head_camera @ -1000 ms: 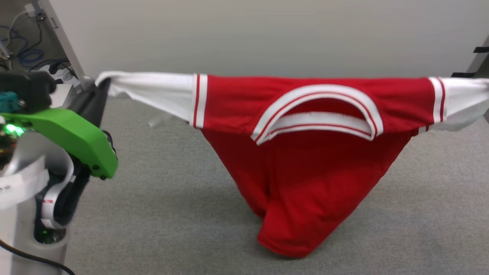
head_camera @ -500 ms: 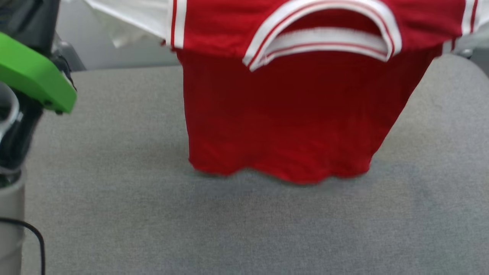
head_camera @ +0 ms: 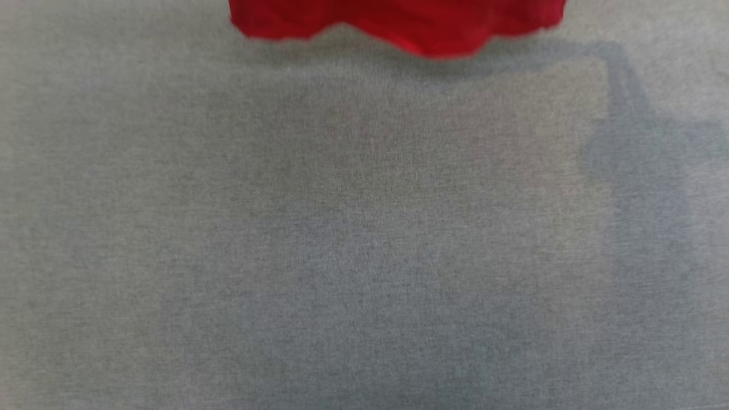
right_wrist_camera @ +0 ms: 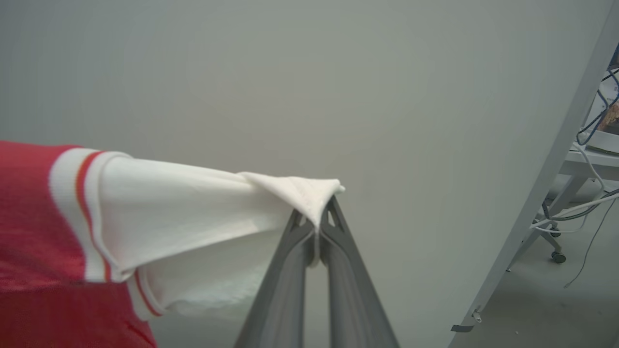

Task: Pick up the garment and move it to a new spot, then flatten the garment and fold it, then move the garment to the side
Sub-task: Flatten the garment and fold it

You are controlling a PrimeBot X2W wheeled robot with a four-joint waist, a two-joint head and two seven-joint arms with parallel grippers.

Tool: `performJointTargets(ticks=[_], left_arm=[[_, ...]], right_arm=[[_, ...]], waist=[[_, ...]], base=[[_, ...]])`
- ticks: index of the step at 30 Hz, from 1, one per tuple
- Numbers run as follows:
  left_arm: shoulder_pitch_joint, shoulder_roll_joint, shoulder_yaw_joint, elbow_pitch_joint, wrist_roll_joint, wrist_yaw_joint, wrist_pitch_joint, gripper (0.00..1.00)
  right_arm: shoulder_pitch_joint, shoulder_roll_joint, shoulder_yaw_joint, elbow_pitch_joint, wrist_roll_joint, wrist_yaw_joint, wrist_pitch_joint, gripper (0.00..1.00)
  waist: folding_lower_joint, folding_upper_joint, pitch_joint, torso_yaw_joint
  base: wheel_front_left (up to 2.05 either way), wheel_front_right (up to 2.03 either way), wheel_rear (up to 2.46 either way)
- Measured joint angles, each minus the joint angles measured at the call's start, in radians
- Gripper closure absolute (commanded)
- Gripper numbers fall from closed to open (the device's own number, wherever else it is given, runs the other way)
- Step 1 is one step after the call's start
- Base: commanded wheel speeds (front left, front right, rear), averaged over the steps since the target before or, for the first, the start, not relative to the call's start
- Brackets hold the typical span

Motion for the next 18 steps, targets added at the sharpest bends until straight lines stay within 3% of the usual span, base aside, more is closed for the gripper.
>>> performJointTargets(ticks=[10, 18], left_arm=[[-0.344, -0.04, -0.088, 0.291, 0.072, -0.019, -0.272, 1.0], [-0.389, -0.081, -0.134, 0.506, 0.074, -0.022, -0.432, 1.0]], right_arm=[[-0.305, 0.088, -0.035, 0.276, -0.136, 0.0, -0.204, 1.0], [-0.328, 0.135, -0.01, 0.436, -0.213, 0.0, -0.331, 1.0]], waist=[[0.0, 0.0, 0.186, 0.002], [0.0, 0.0, 0.273, 0.016]], base=[[0.0, 0.0, 0.0], [0.0, 0.0, 0.0]])
